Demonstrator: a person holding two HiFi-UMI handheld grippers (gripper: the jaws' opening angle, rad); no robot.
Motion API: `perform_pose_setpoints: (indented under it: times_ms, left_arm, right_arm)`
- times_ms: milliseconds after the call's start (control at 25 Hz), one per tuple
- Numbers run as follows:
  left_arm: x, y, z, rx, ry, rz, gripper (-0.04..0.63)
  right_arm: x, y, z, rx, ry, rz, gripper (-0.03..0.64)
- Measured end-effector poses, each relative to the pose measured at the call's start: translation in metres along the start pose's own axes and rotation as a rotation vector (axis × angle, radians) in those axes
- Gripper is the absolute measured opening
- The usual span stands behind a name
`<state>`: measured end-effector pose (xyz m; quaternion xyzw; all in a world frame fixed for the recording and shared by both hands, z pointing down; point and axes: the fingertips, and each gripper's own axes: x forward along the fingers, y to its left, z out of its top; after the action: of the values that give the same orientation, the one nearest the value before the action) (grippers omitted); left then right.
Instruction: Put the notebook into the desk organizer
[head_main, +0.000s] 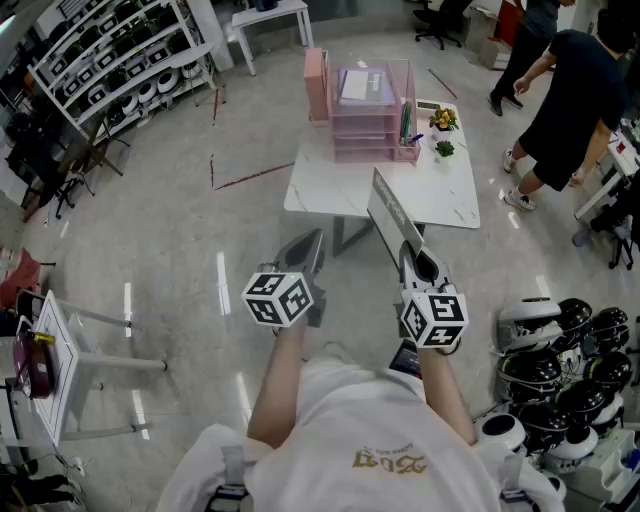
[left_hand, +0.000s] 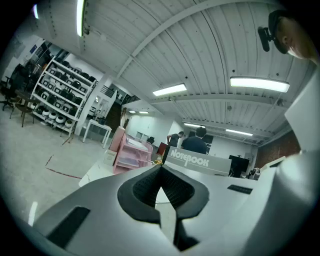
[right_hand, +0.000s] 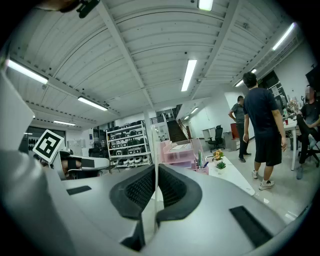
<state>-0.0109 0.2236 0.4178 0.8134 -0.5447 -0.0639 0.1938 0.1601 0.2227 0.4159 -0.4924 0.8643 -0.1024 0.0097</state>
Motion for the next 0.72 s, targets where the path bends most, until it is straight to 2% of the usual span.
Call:
perform_pose_setpoints:
  times_ms: [360,560,720]
  left_arm:
    - [0.0,-0.009,-0.004,0.002,0.003,-0.005,0.015]
    - [-0.002,-0.007,-0.003,0.0,-0.001,0.0,0.015]
    - [0.0,-0.009,-0.003,0.013,0.005,0.002,0.015]
  right_arm:
    - [-0.007,-0.006,0.002,-0.008,-0.005,-0.011,0.02]
    - [-0.01,-0.007,0.008,0.065,-0.04,-0.028,0.02]
    - [-0.009,-0.008,0.016,0.064,-0.066,-0.031,0.02]
